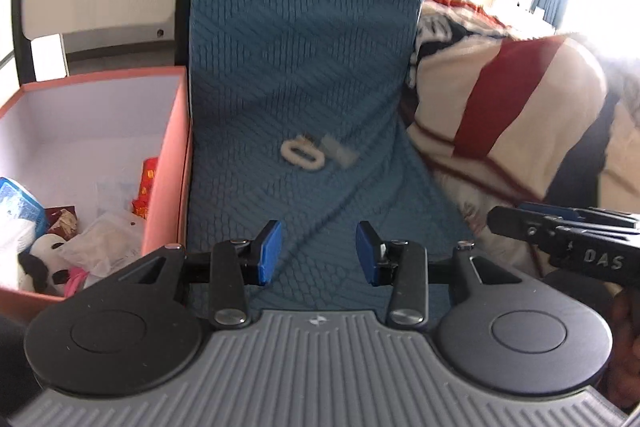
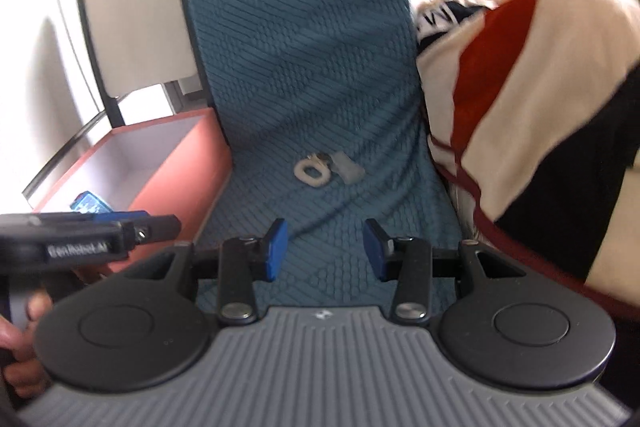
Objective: Organize soft objects
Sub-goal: 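Move both tools over the chair seat to the white scrunchie and clear plastic piece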
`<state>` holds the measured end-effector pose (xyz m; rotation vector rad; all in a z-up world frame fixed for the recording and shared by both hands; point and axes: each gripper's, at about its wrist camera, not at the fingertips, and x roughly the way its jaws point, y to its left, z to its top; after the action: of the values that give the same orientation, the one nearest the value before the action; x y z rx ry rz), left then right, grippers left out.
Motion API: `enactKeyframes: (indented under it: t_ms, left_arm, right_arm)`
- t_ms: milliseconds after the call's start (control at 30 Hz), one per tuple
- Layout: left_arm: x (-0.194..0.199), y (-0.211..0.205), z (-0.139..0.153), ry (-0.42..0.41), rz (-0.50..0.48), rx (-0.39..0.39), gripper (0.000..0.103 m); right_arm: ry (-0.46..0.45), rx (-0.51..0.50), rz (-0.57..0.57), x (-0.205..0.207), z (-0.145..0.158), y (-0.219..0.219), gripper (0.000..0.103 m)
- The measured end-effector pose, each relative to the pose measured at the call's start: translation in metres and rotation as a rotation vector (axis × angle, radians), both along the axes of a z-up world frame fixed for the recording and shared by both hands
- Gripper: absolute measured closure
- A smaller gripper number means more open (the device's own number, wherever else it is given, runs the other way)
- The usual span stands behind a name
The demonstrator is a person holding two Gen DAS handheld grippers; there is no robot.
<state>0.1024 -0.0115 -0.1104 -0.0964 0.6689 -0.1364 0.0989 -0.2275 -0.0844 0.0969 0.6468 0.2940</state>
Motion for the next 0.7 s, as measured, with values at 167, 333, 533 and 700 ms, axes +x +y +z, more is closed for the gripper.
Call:
enactKeyframes:
  t_ms: [167,333,533,700]
  left_arm:
    - [0.027,-0.003,-0.022,0.019,-0.013,0.050,0.056]
    - [0.059,-0.006,-0.034,-0.008,-0.062,0.057,0.056]
    - [0.105,-0.016,-0.047,-0.015,-0.061,0.065,0.056]
    - [0.141,-0.011,-0.060,0.039,-0.030,0.008,0.056]
  right_arm:
    - [0.001,0.018,-0.006,0.015,-0.002,0.005,0.059]
    - [-0.047,0.040,-0.041,0.044,-0.009,0.016,0.059]
    - [-0.025,0.080,-0.086,0.088,-0.022,0.010,0.059]
    - [-0.021,0.060,-0.075,0.107,-0.029,0.012,0.059]
